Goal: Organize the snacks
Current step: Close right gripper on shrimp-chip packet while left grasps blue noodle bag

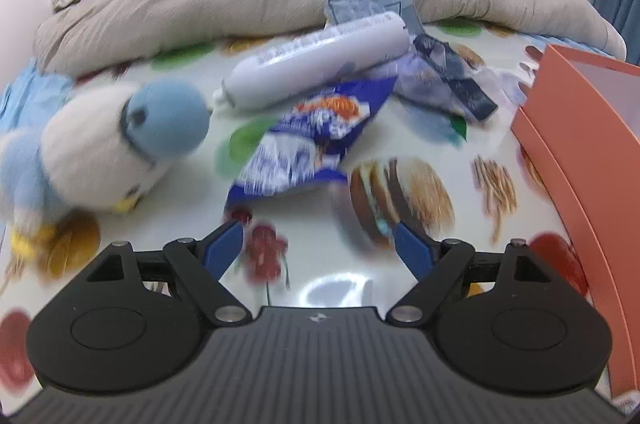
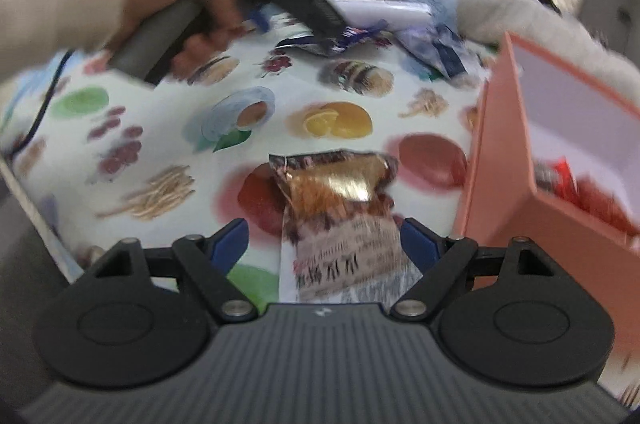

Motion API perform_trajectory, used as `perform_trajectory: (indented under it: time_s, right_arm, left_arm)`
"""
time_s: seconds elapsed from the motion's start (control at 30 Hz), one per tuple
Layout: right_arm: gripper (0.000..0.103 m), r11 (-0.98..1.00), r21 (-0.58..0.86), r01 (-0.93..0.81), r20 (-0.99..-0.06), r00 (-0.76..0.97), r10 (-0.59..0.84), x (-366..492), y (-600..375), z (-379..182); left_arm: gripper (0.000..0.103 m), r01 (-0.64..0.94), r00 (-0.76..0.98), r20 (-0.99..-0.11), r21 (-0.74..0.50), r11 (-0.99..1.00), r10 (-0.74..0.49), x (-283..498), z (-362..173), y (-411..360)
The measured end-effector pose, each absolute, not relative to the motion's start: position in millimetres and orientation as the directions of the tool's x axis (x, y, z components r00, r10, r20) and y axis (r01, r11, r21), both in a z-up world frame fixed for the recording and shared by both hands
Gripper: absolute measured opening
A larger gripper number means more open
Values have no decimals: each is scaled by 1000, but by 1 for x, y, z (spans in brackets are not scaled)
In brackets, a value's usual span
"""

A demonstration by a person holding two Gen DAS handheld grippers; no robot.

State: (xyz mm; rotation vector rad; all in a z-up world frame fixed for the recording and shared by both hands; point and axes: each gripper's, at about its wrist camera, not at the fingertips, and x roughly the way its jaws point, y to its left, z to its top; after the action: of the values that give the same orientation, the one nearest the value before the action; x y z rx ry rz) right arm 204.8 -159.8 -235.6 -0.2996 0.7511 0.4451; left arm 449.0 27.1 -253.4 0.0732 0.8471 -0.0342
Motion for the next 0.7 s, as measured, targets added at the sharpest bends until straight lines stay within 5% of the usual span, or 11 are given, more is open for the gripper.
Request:
perform_trajectory:
  time_s: [0.37,0.7]
  right_arm:
    - [84,814,-194,-548,-783,586,208,247,-134,-248]
    - [84,830,-92,-549,-851,476,220,270,-143,-265]
  left_arm:
    - [88,88,642,-765,137,987,48,541,-276,25]
    - [88,174,623,-776,264,949,102,588,-309,8]
